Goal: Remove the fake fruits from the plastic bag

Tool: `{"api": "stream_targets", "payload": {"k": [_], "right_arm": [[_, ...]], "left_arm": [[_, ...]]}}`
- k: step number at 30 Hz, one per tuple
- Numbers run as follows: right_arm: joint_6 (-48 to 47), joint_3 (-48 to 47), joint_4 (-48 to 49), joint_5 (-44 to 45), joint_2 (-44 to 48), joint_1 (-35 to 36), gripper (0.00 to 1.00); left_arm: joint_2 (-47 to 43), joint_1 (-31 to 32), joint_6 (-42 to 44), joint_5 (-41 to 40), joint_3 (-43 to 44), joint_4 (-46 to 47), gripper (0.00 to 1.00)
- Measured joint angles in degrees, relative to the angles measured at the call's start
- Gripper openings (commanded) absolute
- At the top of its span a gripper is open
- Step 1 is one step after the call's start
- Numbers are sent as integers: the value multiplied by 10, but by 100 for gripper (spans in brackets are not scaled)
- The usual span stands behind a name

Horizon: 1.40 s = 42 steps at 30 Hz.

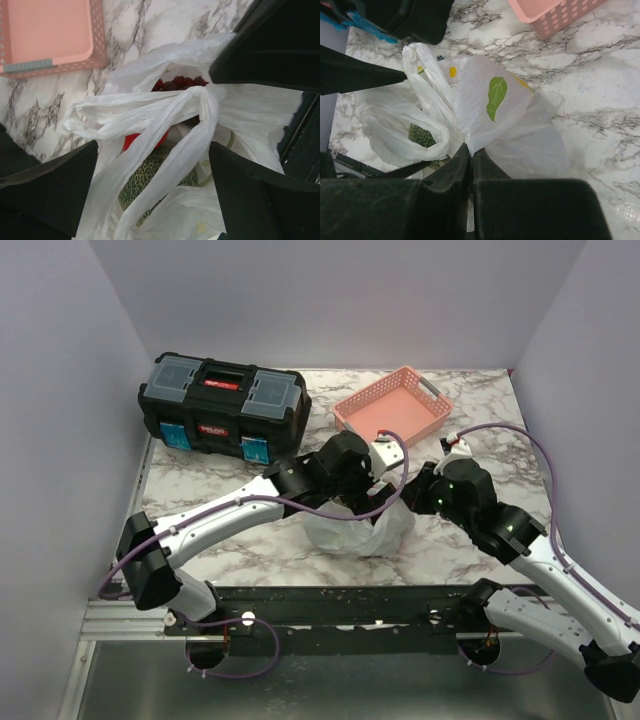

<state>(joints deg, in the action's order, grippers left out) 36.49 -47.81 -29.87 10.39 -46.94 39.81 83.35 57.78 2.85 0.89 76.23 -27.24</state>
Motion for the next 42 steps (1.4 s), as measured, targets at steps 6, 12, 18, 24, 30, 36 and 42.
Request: {"api": "stream_targets", "payload": {"k": [6,12,18,24,30,36,42], "right_arm": [[12,0,0,-1,5,0,12],[15,-14,-14,8,-2,0,33],[-14,-56,-59,50,-30,0,68],[-90,-132,-70,22,-97,0,80],[-142,-186,-58,-42,-186,0,85],[-175,-202,-57,-77,-258,0,88],[-182,-226,-45,-110,-308,0,88]], "left_arm": [[24,4,-18,-102,9,-30,23],[-68,4,-61,-164,-58,-2,7],[-151,-1,-109,-181,-119,54,7],[-169,-18,-159,-142,-155,85,3],[-166,-23,-195,-115,-155,100,3],[-166,-26,-212,-94,-157,113,1],[-166,-31,-211,-85,-157,113,0]]}}
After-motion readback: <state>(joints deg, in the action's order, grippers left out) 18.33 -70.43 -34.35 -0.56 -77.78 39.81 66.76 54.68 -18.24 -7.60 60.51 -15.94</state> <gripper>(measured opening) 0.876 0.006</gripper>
